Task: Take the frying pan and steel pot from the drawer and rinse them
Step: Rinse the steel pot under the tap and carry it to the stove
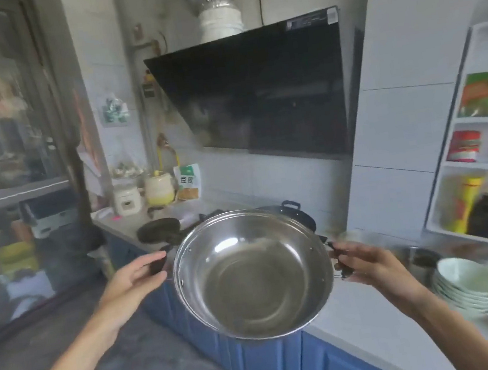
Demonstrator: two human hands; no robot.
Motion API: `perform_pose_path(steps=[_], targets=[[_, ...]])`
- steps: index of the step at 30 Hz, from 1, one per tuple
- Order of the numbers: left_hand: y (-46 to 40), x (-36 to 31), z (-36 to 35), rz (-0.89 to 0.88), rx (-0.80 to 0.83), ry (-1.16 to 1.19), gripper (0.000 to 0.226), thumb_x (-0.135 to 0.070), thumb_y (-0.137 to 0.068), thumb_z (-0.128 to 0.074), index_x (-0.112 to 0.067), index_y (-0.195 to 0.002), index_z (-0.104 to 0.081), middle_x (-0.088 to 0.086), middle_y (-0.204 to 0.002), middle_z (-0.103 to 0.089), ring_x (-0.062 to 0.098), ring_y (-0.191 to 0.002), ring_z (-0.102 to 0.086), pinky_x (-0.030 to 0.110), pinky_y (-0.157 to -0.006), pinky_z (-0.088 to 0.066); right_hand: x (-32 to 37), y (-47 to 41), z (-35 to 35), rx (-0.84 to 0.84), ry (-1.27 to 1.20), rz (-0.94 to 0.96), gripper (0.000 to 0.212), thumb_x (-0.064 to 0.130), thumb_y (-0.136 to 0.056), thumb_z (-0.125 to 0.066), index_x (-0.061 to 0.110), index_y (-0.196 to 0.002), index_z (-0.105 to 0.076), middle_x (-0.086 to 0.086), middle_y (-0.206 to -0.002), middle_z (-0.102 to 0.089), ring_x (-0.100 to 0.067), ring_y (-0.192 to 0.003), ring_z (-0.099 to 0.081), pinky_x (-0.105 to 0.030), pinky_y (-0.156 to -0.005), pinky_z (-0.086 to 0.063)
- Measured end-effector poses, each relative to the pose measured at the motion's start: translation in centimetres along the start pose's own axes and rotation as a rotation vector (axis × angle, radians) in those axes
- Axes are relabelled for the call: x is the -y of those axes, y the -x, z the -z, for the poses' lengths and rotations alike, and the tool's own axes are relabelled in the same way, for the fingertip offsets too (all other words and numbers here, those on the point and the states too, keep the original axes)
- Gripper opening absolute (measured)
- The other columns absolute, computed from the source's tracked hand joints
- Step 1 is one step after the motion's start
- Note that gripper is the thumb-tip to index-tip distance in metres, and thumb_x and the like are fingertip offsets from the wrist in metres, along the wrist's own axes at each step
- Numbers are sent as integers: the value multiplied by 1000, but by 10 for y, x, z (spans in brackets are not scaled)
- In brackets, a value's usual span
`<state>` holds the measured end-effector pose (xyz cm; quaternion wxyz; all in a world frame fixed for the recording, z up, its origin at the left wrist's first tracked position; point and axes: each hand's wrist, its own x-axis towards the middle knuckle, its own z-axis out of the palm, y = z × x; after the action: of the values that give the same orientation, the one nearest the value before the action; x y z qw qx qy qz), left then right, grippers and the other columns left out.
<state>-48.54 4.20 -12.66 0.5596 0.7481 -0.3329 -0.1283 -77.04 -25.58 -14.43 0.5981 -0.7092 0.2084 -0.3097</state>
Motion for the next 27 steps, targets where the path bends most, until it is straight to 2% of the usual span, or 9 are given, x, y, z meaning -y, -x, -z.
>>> perform_pose_path(steps=[4,8,9,11,13,16,19,24,27], targets=[[-110,19,-86,-92,265,-26,32,-17,-85,-68,-38,-108,-64,-6,-122,-60,9,-124,-46,27,-100,-34,-36,-16,57,-205,48,-88,74,52,-43,-86,14,-105,-70,-11,-103,-72,-15,-78,-65,-22,-66,-55],[-197,31,-175,-170,531,-72,34,-25,-84,-70,-44,-110,-60,-10,-124,-57,9,-123,-45,35,-105,-35,-71,-20,97,-459,53,-176,87,55,-31,-90,13,-104,-68,-6,-93,-74,-15,-72,-65,-22,-63,-55],[-215,37,-197,-174,596,-100,35,-27,-83,-70,-48,-108,-59,-11,-125,-57,10,-125,-46,40,-108,-34,-78,-21,105,-492,56,-217,77,48,-40,-91,12,-103,-67,-8,-94,-72,-16,-70,-65,-23,-62,-56],[-245,52,-237,-163,718,-113,39,-27,-80,-73,-53,-105,-59,-9,-126,-58,11,-125,-48,44,-110,-35,-95,-24,118,-540,53,-306,30,14,-73,-78,10,-100,-65,-15,-99,-67,-19,-68,-62,-23,-61,-57],[-265,67,-276,-114,792,-89,39,-20,-80,-73,-51,-102,-61,-7,-126,-60,13,-124,-50,42,-110,-35,-124,-29,131,-634,111,-366,23,-9,-86,-55,6,-102,-63,-18,-100,-62,-20,-68,-59,-20,-60,-56],[-279,94,-329,-23,855,-39,38,-8,-83,-69,-41,-100,-60,-6,-117,-62,12,-115,-55,33,-107,-37,-178,-35,144,-724,188,-458,28,-12,-89,-49,-1,-113,-58,-16,-94,-60,-5,-55,-60,-16,-55,-53],[-280,130,-371,98,862,-29,39,-4,-84,-66,-34,-108,-59,2,-112,-66,17,-112,-57,34,-104,-41,-232,-39,155,-811,197,-544,31,-12,-88,-48,3,-114,-58,-13,-91,-61,-1,-52,-60,-15,-53,-52],[-281,177,-416,253,878,-21,47,7,-85,-60,-18,-125,-56,5,-99,-64,14,-97,-57,7,-73,-45,-289,-51,169,-854,152,-586,32,-9,-89,-51,10,-113,-58,-7,-91,-65,-1,-58,-62,-17,-58,-54],[-286,194,-429,292,837,-27,48,6,-85,-60,-22,-124,-57,4,-102,-66,15,-102,-58,13,-80,-43,-306,-61,175,-840,132,-580,30,-8,-89,-52,6,-115,-58,-7,-91,-64,-5,-61,-62,-18,-60,-54]])
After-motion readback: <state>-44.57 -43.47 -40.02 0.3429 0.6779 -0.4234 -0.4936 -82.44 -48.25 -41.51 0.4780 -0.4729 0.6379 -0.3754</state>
